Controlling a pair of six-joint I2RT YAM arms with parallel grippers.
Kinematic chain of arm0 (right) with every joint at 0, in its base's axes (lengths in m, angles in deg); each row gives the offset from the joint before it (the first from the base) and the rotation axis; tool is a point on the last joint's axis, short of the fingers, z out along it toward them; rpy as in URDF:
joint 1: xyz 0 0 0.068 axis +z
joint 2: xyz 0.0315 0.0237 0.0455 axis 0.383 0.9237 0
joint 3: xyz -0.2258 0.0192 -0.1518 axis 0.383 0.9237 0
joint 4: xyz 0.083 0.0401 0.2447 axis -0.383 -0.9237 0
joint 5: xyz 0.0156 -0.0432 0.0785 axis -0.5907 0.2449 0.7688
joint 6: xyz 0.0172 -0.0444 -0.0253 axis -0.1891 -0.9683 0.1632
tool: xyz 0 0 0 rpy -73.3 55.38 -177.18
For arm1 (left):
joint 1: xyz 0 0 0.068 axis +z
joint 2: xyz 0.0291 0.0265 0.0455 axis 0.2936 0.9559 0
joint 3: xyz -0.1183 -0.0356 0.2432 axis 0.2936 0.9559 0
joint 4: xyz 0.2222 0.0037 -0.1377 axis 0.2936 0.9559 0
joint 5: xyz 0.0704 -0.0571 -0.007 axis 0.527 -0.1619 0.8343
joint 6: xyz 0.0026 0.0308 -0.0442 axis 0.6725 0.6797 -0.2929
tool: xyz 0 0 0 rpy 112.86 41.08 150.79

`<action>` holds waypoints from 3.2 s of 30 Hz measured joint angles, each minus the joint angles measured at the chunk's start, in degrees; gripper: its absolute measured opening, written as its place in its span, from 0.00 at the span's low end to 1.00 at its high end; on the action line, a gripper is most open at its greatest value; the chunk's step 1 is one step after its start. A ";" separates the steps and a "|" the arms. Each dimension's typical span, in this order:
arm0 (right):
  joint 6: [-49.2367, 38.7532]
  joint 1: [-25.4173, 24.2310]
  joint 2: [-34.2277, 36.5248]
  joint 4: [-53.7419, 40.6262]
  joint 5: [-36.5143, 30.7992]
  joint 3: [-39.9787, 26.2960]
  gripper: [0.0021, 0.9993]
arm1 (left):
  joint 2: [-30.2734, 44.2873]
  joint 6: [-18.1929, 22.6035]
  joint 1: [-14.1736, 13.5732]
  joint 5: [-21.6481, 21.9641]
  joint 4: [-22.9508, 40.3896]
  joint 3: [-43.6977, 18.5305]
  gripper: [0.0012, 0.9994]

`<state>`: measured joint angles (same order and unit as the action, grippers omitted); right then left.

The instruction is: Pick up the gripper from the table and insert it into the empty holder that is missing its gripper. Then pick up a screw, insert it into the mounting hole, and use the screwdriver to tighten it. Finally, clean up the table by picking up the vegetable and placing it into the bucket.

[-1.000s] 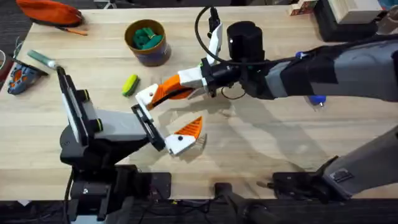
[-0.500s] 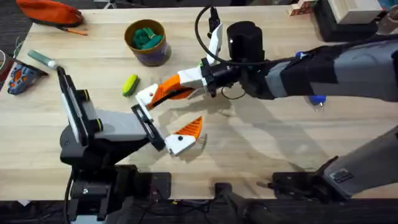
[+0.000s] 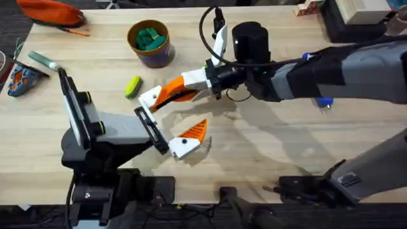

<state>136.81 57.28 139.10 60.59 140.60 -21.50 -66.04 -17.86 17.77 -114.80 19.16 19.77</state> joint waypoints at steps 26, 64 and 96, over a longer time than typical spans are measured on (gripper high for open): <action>0.66 0.76 0.02 -1.36 -4.11 0.79 0.67 | -0.02 2.03 -0.12 -0.50 0.02 -0.04 0.99; -1.99 0.48 -6.01 -5.62 -8.09 1.53 0.92 | -0.76 4.00 -1.01 -4.84 0.52 -0.11 0.99; -28.06 -14.23 -21.21 -25.97 -18.86 1.53 0.93 | -0.76 4.00 -1.01 -5.02 0.59 -0.11 0.99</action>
<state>108.75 43.06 117.89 34.62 121.73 -19.97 -66.81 -13.86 16.76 -119.82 19.75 19.66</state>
